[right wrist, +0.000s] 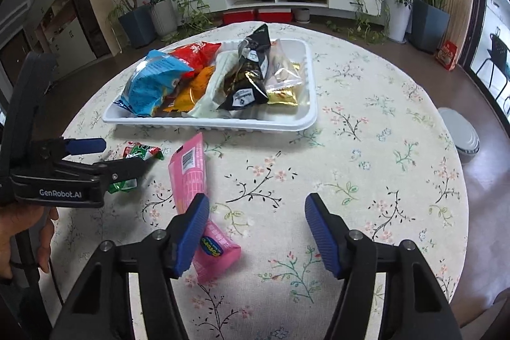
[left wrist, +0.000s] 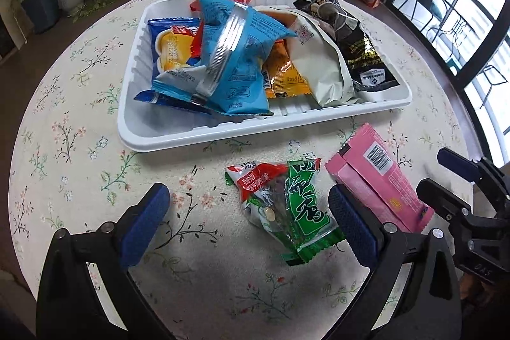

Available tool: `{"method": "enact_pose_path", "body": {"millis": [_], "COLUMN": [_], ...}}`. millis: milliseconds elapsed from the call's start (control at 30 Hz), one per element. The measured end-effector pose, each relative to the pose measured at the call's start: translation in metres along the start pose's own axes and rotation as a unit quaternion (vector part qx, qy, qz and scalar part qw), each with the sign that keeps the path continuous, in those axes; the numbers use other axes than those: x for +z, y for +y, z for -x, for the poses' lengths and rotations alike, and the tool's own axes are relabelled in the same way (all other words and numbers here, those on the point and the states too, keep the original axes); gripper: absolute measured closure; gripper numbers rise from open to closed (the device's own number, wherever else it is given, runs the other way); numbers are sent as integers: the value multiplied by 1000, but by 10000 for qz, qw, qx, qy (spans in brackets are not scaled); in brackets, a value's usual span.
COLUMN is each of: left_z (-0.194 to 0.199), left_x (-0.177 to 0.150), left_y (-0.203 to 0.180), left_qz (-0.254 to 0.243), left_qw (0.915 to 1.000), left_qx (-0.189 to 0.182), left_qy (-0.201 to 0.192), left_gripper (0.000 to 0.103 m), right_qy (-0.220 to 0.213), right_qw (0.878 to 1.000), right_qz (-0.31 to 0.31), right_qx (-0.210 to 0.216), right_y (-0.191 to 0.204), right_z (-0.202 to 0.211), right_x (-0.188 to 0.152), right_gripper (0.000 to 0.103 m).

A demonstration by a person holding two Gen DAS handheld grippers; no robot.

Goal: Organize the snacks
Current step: 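Lift both tools and move them to the last two packets, then grasp the green-red candy packet with left tool while right tool grasps pink stick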

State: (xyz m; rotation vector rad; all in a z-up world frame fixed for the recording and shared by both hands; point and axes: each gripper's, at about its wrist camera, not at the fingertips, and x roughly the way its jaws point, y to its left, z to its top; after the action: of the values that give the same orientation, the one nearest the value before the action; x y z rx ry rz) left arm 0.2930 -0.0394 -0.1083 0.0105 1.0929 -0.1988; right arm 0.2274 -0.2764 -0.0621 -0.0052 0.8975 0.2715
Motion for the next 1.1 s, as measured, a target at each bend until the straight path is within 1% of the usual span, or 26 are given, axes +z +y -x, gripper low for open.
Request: {"method": "enact_pose_path", "body": {"millis": [33,67,100,133,167,200,233,300,333,400,467,600,667,900,933,967,1100], "left_z": [-2,-5,-8,-10,-14,-14,-14,-13,-12,-11,-10,-5,0,11,13,14,19], "left_x": [1,3,4,5,5,4,4,6,7,6,5,-2,-8,-26,-29,-34,-48], "left_y": [-2,-4,-5,-5,-6,-7,-8,-7,-7,-7,-7,-6,-3,9,10,11,12], "left_qz": [-59,-119,-159,-195,-237,-302,-344,-390,-403,-493,-581,-652,-615,-448,-432,-409,-330], "left_qw": [10000,9999,9998,9998,9996,9995,9993,9992,9992,9988,9983,9978,9979,9980,9978,9976,9972], "left_qx": [20,47,63,57,54,105,104,48,17,-1,-3,-52,-119,-365,-416,-476,-592], "left_qy": [12,22,42,67,107,77,55,12,-6,0,-30,-105,-149,-275,-284,-288,-322], "left_gripper": [5,9,11,16,23,23,29,44,57,58,61,63,65,66,66,66,66], "right_qy": [-15,-29,-26,0,14,26,33,23,-4,-81,-112,66,121,373,404,430,633], "right_qw": [10000,9999,9999,9999,9998,9998,9997,9998,9998,9999,9998,9992,9990,9972,9968,9964,9941], "right_qz": [60,116,141,156,174,202,224,215,179,82,-33,49,232,599,658,708,879], "right_qx": [-27,-55,-57,-44,-43,-52,-54,-40,-34,55,183,385,373,232,200,188,104], "right_y": [2,3,5,6,7,8,9,9,8,6,4,14,23,44,46,48,54], "right_z": [0,-2,-3,-5,-6,-7,-7,-7,-5,0,4,-1,-4,-20,-22,-23,-34], "right_x": [0,-1,-2,-3,-3,-3,-3,-3,-2,-1,0,1,0,2,3,3,-1], "right_gripper": [37,37,37,37,37,38,38,38,38,38,38,38,38,39,41,46,55]}}
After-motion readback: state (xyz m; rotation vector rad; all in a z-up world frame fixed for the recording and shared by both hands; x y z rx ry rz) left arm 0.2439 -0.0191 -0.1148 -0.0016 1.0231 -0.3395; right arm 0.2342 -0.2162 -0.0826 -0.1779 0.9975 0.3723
